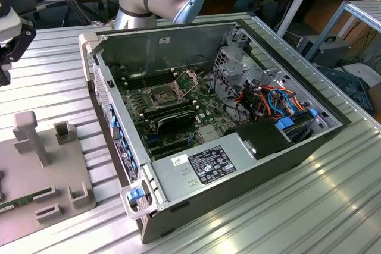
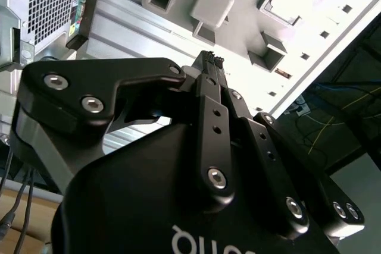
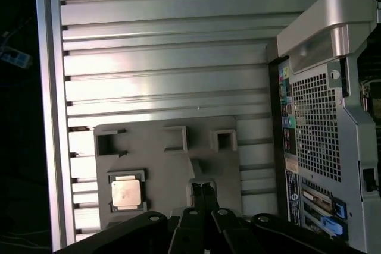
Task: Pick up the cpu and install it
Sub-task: 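Reach for the cpu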
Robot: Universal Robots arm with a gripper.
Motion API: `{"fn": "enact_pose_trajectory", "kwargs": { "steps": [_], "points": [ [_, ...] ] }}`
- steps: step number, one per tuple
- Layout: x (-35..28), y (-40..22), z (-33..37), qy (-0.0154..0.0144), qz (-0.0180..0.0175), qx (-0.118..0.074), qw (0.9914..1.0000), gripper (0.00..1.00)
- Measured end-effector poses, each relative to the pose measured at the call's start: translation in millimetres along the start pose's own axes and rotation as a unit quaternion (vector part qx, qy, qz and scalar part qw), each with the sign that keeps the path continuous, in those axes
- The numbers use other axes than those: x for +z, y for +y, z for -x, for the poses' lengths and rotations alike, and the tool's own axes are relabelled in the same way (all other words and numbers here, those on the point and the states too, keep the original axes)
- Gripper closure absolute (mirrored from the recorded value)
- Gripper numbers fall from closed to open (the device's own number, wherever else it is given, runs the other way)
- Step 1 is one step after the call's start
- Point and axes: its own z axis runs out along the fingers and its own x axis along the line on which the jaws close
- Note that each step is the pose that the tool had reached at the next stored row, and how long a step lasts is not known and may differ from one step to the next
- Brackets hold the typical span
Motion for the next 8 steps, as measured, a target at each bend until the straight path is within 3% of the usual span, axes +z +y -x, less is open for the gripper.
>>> {"fn": "enact_pose_trajectory", "kwargs": {
  "steps": [3,8],
  "points": [
    [0.4,-0.6,-6.5,0.0000,0.0000,0.000,1.00000,0.89],
    [0.3,-0.6,-6.7,0.0000,0.0000,0.000,1.00000,0.89]
  ]
}}
